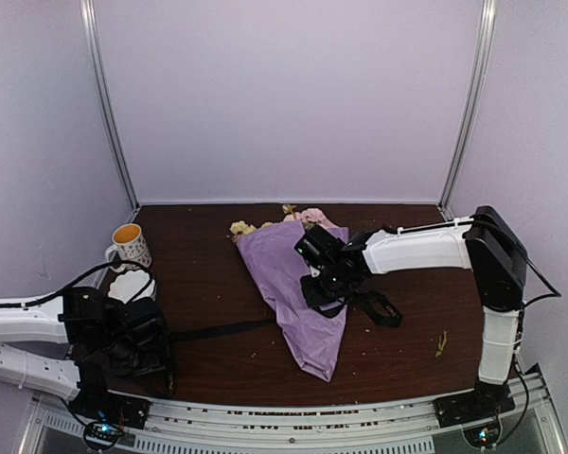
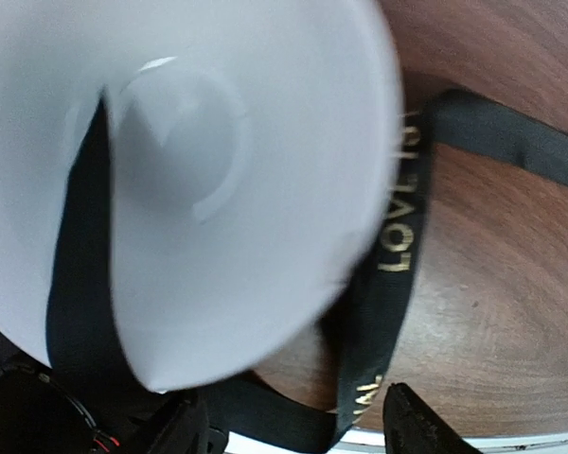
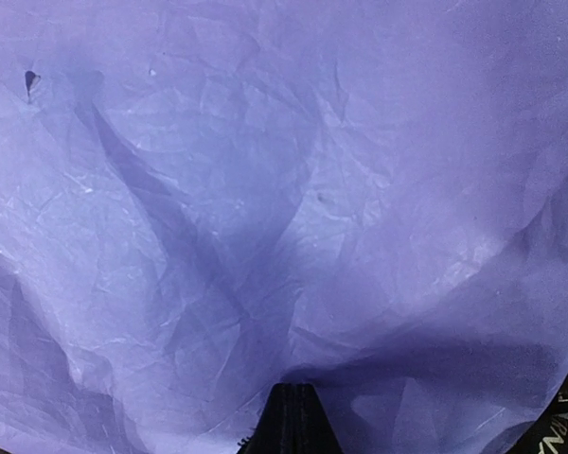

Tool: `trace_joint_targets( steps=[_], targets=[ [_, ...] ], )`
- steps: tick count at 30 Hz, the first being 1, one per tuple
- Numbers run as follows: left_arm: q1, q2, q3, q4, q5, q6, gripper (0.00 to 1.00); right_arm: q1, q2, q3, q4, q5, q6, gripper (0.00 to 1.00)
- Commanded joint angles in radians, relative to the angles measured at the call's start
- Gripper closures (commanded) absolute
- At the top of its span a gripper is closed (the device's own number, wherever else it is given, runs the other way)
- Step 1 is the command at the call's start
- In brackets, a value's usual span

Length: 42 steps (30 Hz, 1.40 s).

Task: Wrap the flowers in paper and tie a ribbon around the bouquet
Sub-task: Pick up the left side of the ribbon at the center of the board.

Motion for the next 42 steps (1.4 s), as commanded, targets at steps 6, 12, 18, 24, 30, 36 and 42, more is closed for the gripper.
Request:
trace_joint_targets(
  steps=[6, 12, 18, 24, 30, 36, 42],
  targets=[
    [-0.010, -0.091, 0.011, -0.157, -0.035, -0.188, 0.30, -0.018, -0.015, -0.020, 0.018, -0.005, -0.015, 1.00],
    [-0.022, 0.022, 0.021, -0.186, -0.039, -0.204, 0.18, -0.022, -0.014, -0.024, 0.021, -0.012, -0.015, 1.00],
    [-0.021, -0.204, -0.174, -0.058, -0.077, -0.309, 0.31, -0.024, -0.010, -0.025, 0.031, -0.030, -0.013, 1.00],
    [-0.019, -0.339, -0.297, 0.118, -0.100, -0.298, 0.44, -0.023, -0.009, -0.025, 0.029, -0.035, -0.017, 1.00],
    [-0.018, -0.201, -0.221, 0.081, -0.157, -0.223, 0.67, -0.024, -0.013, -0.026, 0.032, -0.034, -0.015, 1.00],
    [-0.019, -0.032, -0.061, 0.072, -0.187, -0.075, 1.00, -0.026, -0.014, -0.017, 0.024, -0.032, -0.018, 1.00],
    [-0.027, 0.104, 0.152, 0.062, -0.303, 0.121, 1.00, -0.035, -0.024, -0.005, 0.016, -0.048, -0.028, 1.00]
  ],
)
